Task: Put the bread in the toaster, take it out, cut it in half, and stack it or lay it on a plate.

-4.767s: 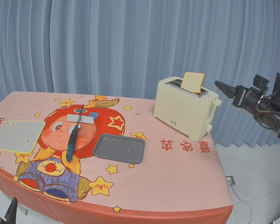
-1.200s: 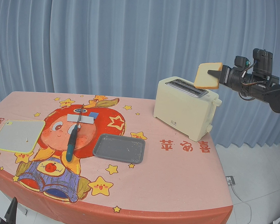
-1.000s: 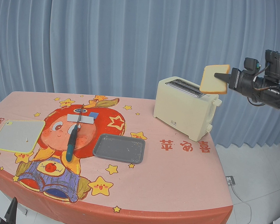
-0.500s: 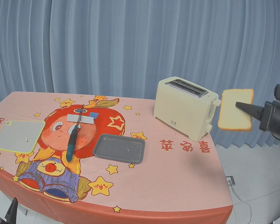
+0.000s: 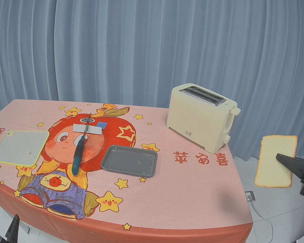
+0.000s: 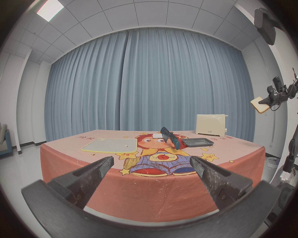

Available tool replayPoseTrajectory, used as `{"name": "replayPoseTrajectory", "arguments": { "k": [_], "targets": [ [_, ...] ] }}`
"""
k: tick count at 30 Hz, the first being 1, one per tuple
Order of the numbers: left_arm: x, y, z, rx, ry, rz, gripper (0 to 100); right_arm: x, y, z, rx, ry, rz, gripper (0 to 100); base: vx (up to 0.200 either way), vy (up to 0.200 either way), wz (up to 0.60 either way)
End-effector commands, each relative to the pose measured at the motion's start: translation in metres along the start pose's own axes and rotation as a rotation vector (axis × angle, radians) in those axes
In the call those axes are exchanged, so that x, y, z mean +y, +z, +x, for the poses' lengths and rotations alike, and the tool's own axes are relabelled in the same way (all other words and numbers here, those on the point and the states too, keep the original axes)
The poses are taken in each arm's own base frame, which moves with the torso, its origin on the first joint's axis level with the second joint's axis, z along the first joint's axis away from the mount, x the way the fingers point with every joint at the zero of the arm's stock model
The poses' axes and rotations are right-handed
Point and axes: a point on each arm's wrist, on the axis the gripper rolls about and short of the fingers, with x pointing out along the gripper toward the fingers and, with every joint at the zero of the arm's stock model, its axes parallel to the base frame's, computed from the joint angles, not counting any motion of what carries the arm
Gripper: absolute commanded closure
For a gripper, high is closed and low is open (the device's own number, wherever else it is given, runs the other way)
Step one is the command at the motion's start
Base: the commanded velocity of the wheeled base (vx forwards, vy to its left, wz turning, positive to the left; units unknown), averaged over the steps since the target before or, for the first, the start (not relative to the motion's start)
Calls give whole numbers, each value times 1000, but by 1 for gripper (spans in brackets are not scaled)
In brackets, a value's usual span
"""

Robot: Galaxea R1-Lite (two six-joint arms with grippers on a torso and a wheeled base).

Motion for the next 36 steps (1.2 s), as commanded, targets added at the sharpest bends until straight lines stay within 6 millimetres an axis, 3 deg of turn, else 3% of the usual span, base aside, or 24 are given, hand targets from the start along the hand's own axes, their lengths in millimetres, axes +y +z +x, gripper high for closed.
{"name": "replayPoseTrajectory", "arguments": {
  "k": [1, 11, 22, 36],
  "targets": [
    [0, -5, 1, 19, 0, -2, 0, 3, -5, -12, -27, 3, -30, 100, 0, 0, 0],
    [0, -5, 1, 19, 2, -2, 0, 12, -27, -27, -15, 82, -104, 100, 0, 0, 0],
    [0, -5, 1, 19, 0, -2, 0, 12, -28, -27, -13, 67, -105, 100, 0, 0, 0],
    [0, -5, 1, 19, 0, -2, 0, 17, -22, -22, -6, 109, -103, 100, 0, 200, 0]
  ]
}}
